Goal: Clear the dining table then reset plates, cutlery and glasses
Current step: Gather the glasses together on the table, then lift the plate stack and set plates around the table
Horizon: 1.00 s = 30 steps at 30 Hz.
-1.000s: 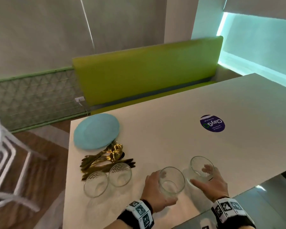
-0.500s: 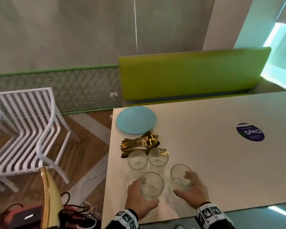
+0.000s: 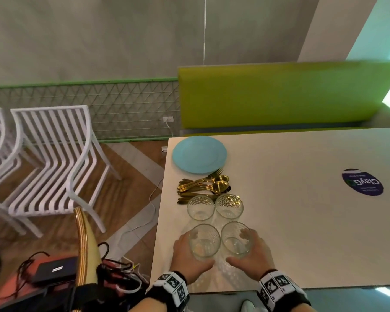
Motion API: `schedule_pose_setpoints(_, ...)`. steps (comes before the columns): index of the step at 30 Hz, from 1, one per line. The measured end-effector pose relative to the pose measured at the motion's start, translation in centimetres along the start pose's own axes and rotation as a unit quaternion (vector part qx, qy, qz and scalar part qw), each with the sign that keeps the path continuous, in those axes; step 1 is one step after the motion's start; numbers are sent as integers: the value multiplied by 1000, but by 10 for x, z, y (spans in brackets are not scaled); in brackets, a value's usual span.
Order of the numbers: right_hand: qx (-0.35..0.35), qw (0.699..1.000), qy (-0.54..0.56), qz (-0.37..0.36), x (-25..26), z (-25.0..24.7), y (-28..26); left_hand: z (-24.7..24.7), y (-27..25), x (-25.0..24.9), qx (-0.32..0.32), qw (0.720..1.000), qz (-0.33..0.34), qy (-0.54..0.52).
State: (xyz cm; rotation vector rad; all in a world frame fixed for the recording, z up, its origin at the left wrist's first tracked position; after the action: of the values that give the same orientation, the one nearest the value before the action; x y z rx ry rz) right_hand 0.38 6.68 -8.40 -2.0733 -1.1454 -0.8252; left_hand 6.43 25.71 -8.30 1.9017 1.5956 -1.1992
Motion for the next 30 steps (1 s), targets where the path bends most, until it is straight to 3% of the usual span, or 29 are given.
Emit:
schedule_pose_setpoints(12,18,1000,-17,17,8,-2,1,0,8,9,10,999,-42,18)
schedule_pose_setpoints(18,53,997,-42,34,4,-6,2,-10,10,28,63,985,-90,134)
schedule_pose_setpoints(25,78,987,-114,87,-13,-32,12,-74,34,27,-53,970,-155,179)
schedule_pose_setpoints(30,47,982,-156,93,-10,-68,28,-122,89,-9,-76,971,-110,200)
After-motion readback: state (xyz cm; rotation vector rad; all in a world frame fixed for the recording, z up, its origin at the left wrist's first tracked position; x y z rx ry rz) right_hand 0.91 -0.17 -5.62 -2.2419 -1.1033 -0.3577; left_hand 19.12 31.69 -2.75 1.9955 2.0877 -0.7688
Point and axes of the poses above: each hand's wrist, its own y-axis towards the middle knuckle, its own z-axis out of the palm, x = y × z, the point moved 6 cm from there along y, towards the middle knuckle, and after that the axes turned 2 degrees about y, right-handed, at the moved point
